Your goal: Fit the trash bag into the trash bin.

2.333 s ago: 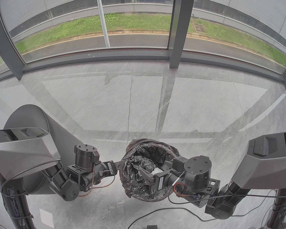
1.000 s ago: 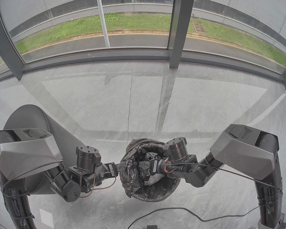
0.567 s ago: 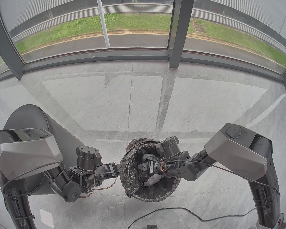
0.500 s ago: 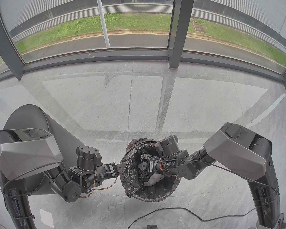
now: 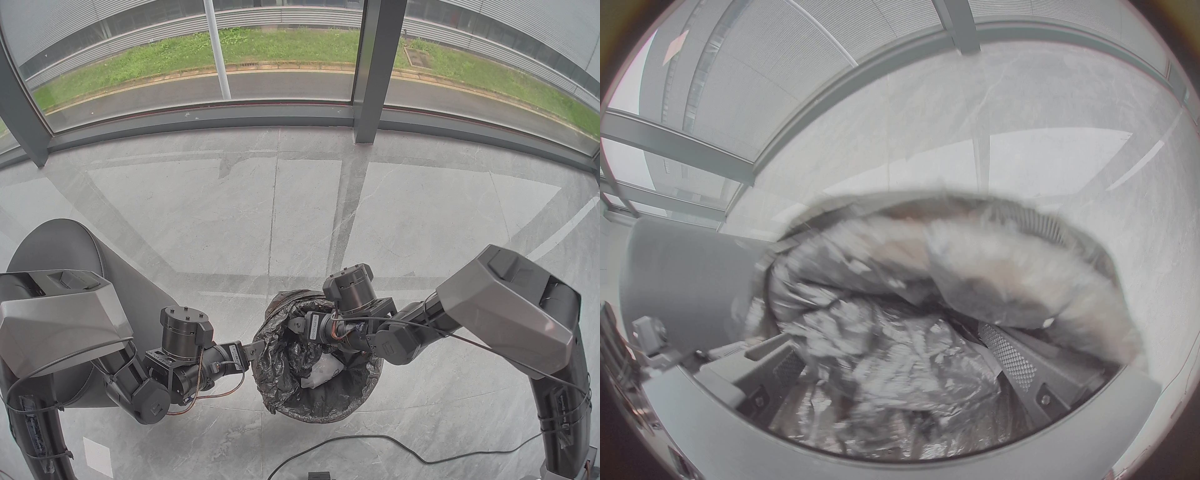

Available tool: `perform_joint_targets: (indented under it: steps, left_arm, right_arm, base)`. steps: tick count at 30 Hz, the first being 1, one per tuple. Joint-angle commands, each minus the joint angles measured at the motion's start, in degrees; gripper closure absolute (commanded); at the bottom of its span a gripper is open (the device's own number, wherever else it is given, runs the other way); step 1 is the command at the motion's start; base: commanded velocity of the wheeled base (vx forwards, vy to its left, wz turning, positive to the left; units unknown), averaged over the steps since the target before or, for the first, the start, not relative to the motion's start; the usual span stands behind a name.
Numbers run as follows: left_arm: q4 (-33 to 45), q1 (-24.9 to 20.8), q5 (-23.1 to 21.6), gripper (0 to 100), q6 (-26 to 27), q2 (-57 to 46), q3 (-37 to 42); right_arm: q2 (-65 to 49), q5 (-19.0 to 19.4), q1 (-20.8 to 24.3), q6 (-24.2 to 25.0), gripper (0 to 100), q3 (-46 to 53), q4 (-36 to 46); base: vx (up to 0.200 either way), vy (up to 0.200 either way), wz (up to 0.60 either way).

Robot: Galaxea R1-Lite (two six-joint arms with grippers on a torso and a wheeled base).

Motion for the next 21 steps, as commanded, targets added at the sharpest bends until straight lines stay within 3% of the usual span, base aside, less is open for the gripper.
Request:
perform_joint_targets:
  steps: [1, 7, 13, 21]
  left_arm:
    - [0.0, -0.1, 0.0, 0, 0.0, 0.1, 0.0]
    - [0.0, -0.6, 0.1, 0, 0.0, -0.7, 0.3]
    - [0.0, -0.7, 0.1, 0, 0.0, -2.9, 1.1]
    - [0.1, -1.4, 0.0, 0, 0.0, -5.4, 1.8]
  right_arm:
    - [-12.9, -1.4, 2.6, -0.1, 0, 5.6, -0.4]
    - [-26.0, -2.4, 6.4, -0.3, 0, 13.8, -0.6]
    - [-30.4, -12.8, 8.0, -2.3, 0, 17.0, -0.3]
    - [-38.8, -13.8, 4.9, -3.6, 0, 20.9, 0.5]
  base:
    - [0.000, 0.000, 0.00]
    - [0.000, 0.000, 0.00]
    - [0.000, 0.000, 0.00]
    - [0.000, 0.000, 0.00]
